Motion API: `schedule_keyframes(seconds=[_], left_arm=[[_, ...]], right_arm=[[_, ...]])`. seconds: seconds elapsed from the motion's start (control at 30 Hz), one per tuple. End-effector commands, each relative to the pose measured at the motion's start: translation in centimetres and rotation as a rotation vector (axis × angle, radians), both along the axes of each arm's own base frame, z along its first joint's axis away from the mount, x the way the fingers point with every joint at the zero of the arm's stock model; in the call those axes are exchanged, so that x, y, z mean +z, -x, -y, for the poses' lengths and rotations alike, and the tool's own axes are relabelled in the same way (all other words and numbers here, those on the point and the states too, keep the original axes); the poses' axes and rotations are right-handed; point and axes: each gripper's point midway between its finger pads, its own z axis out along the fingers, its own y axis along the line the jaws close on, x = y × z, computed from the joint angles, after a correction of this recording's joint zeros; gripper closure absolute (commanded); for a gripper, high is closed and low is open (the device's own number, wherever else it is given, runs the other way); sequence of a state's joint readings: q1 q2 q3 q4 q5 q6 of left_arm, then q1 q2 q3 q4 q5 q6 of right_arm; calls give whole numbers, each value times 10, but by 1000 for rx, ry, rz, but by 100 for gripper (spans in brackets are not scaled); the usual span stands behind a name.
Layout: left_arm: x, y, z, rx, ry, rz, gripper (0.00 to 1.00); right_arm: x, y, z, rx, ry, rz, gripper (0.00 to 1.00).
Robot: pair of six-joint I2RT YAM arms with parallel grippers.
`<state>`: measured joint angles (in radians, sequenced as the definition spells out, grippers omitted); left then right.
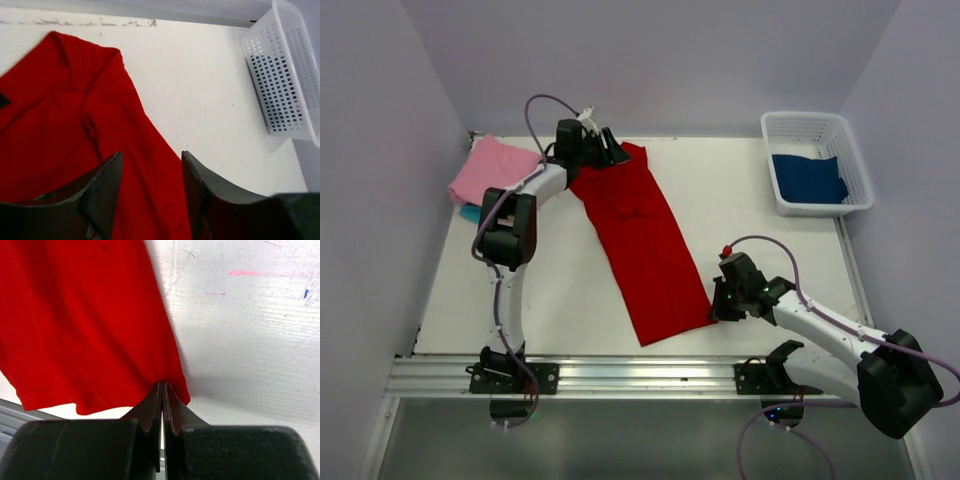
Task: Fold and stack the t-shirts
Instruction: Rotate the tshirt 90 degrees
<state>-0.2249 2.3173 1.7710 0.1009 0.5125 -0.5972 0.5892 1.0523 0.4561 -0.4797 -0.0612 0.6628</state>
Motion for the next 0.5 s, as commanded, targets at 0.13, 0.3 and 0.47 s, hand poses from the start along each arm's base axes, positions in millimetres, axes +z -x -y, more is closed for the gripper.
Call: schedule_keyframes(seconds=[0.13, 0.3, 0.47], left_arm=[[-17, 11, -48, 132, -224, -42, 92], [-56, 24, -44, 103, -252, -135, 100], [-73, 28, -41, 97, -287, -178, 100]], right_arm=[[4, -3, 0, -6, 6, 14, 100], [5, -4, 0, -8, 8, 19, 100], [4, -3, 1, -10, 8, 19, 100]])
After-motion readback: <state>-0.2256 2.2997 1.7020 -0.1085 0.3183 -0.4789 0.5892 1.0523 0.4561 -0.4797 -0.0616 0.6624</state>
